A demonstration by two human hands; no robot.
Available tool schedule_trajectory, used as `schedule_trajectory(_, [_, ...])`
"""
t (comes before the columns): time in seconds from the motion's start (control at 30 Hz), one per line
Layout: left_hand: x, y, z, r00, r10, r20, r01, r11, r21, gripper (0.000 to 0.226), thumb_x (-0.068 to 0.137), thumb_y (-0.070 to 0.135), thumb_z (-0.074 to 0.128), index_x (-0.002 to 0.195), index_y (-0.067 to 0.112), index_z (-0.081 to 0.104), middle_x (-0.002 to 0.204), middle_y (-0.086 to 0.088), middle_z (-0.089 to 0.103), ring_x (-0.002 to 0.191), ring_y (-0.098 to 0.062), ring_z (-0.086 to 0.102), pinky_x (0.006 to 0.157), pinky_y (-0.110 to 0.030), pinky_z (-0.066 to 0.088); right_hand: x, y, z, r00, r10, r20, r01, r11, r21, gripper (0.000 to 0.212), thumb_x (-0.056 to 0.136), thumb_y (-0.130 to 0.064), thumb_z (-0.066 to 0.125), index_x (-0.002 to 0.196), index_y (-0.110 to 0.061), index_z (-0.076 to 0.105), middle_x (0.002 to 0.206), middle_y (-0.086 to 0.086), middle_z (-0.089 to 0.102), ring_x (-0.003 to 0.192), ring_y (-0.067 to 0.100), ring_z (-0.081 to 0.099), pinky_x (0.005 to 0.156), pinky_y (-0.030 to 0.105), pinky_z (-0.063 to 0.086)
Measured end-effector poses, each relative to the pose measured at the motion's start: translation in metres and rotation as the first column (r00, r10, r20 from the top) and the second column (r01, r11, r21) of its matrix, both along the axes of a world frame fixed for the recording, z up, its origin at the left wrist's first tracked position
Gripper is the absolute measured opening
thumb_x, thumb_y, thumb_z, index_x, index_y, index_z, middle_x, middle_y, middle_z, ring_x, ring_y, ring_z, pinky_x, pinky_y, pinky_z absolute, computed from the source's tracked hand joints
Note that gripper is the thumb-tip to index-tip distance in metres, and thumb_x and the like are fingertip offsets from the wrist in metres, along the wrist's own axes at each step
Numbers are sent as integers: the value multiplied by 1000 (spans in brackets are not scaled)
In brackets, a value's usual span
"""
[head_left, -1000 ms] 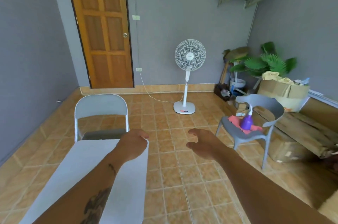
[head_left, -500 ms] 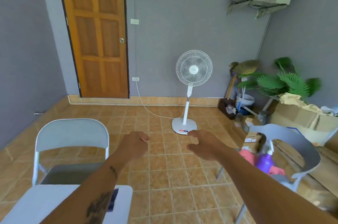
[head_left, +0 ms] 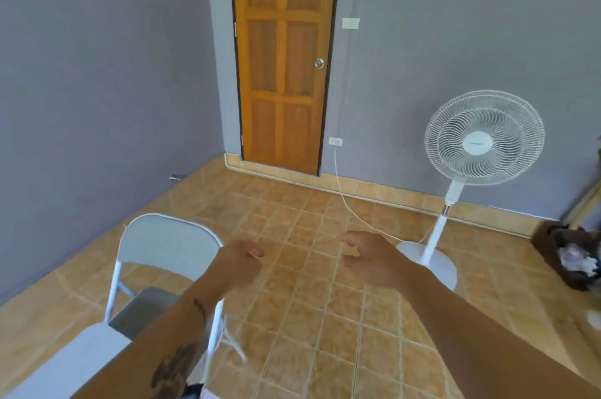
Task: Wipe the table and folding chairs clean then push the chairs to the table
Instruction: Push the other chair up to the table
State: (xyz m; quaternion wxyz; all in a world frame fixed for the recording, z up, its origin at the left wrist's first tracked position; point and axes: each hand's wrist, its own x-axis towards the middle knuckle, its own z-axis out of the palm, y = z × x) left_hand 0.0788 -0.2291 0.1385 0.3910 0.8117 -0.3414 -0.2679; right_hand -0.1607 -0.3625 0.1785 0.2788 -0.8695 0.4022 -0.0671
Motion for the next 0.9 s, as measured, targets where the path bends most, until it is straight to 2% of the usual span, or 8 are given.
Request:
schedule_trajectory(0.1, [24, -37, 6, 996, 85, 25, -86, 996, 38, 26, 85, 10, 54, 87, 32, 69, 100, -7, 72, 83, -20, 70, 65, -24, 54, 40, -57, 5, 995, 95, 9, -95, 995, 38, 54, 92, -33, 58, 144, -33, 42, 149, -5, 42, 133, 16, 45, 102, 32, 41])
schedule_trajectory(0.27, [81, -72, -3, 967, 255, 21, -256, 959, 122, 29, 83, 17, 53, 98, 37, 68, 105, -4, 70, 95, -19, 67, 74, -25, 51, 140, -116, 10, 938, 344, -36, -342, 939, 37, 53, 94, -30, 58, 144, -33, 41, 149, -6, 43, 134, 17, 43, 106, 38, 40])
schedule_trajectory(0.43, [174, -118, -18, 887, 462, -12, -460, 886, 58, 27, 85, 12, 55, 101, 27, 72, 96, -7, 73, 77, -15, 68, 54, -17, 48, 269, -180, 11, 839, 532, -115, -536, 844, -7, 53, 94, -33, 56, 144, -37, 38, 151, -7, 39, 135, 20, 42, 105, 41, 40])
schedule_trajectory(0.53, [225, -142, -37, 852, 522, -40, -518, 852, 76, 25, 85, 11, 57, 100, 22, 72, 96, -8, 72, 82, -20, 71, 64, -26, 57, 338, -213, 4, 786, 595, -168, -608, 793, -41, 52, 94, -33, 56, 144, -37, 39, 151, -8, 39, 134, 22, 42, 104, 41, 41])
schedule_trajectory(0.7, [286, -155, -60, 773, 633, -45, -624, 771, 127, 24, 85, 11, 56, 94, 28, 70, 97, -7, 73, 75, -17, 70, 52, -20, 50, 438, -244, 3, 651, 712, -264, -747, 663, -51, 54, 94, -30, 56, 145, -34, 38, 152, -3, 39, 135, 24, 41, 106, 42, 40])
schedule_trajectory(0.73, [299, -155, -59, 745, 665, -55, -656, 745, 123, 23, 84, 10, 57, 90, 28, 69, 96, -9, 73, 76, -20, 71, 56, -23, 54, 461, -249, 5, 626, 733, -265, -769, 636, -58, 54, 94, -30, 56, 145, -34, 38, 151, -3, 40, 135, 23, 41, 106, 41, 39])
schedule_trajectory(0.8, [323, -156, -61, 705, 704, -87, -694, 710, 119, 23, 85, 8, 57, 84, 29, 66, 102, -10, 72, 85, -25, 71, 73, -33, 59, 507, -256, 7, 573, 772, -273, -814, 574, -88, 54, 93, -31, 57, 144, -34, 39, 151, -3, 41, 135, 22, 41, 108, 41, 38])
schedule_trajectory(0.9, [346, -151, -72, 628, 775, -65, -756, 628, 182, 32, 88, 9, 54, 77, 39, 55, 108, -4, 67, 100, -24, 66, 91, -36, 56, 574, -256, -4, 447, 840, -307, -894, 435, -109, 55, 92, -34, 58, 144, -34, 40, 151, -3, 41, 136, 22, 40, 110, 40, 35])
